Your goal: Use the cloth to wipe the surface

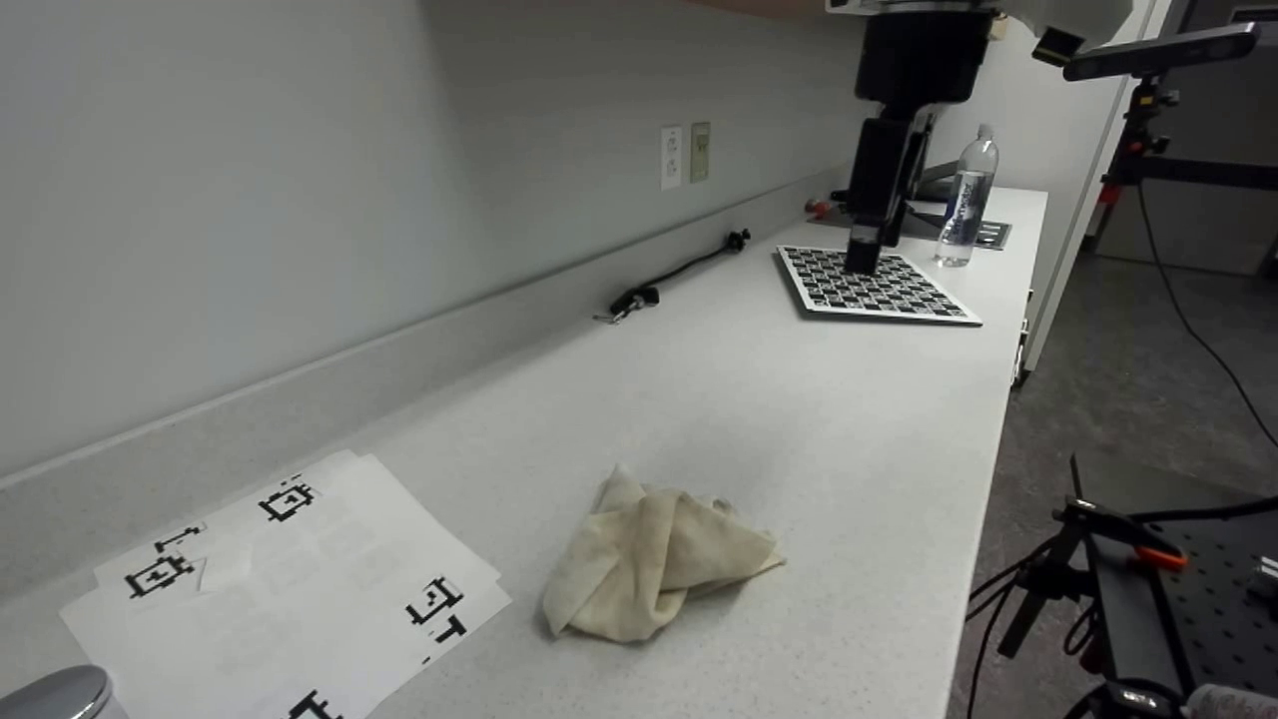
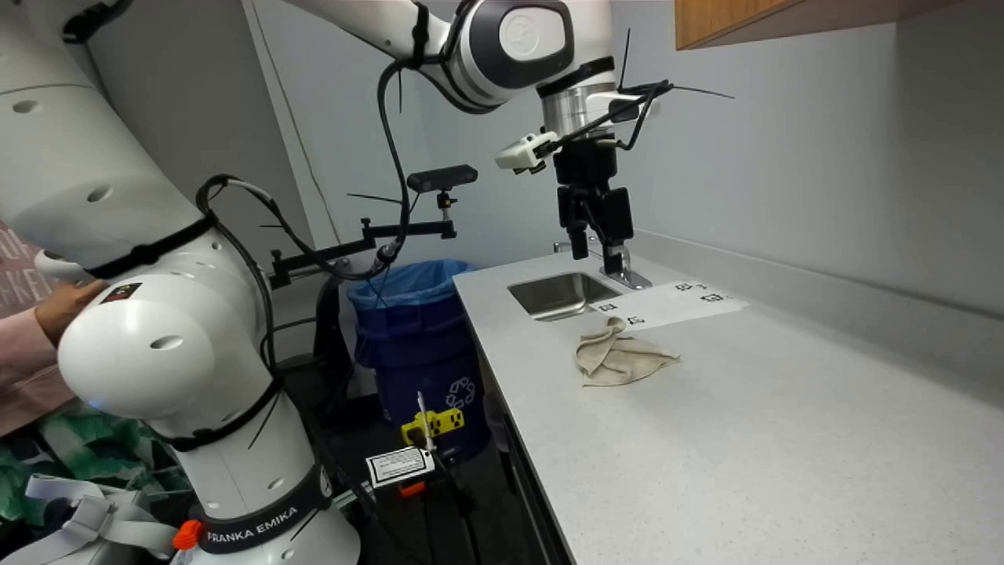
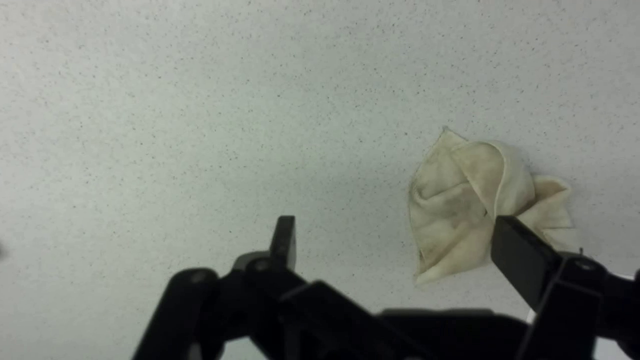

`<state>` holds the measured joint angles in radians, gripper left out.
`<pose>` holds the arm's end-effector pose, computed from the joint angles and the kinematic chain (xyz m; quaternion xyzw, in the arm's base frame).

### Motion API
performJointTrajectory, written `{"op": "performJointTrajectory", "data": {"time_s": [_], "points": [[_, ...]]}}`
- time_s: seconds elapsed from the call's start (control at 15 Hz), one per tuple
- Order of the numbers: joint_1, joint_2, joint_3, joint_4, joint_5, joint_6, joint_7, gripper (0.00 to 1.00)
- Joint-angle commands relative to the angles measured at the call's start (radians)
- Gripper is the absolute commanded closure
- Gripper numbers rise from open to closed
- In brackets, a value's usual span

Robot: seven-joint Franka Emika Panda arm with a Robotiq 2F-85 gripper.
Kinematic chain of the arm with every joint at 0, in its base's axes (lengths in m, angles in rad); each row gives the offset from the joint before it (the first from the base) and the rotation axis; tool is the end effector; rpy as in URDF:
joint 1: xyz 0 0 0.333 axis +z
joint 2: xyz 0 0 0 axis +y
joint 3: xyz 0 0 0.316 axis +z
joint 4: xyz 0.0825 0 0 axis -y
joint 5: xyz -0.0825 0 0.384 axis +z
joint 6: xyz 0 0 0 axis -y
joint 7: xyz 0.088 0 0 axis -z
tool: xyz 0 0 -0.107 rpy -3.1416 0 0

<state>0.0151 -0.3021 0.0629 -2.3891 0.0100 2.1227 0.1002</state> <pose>0.4498 0.0363 0.4374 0.9997 -0.0149 0.0180 0.0035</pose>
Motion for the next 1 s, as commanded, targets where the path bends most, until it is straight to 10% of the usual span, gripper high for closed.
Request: {"op": "performJointTrajectory", "data": {"time_s": [0.0, 0.93], "points": [[0.030, 0.051, 0.016, 0.011, 0.016, 0.049, -0.004, 0.00], [0.144, 0.450, 0.116, 0.214, -0.028, 0.284, 0.011, 0.00]]}}
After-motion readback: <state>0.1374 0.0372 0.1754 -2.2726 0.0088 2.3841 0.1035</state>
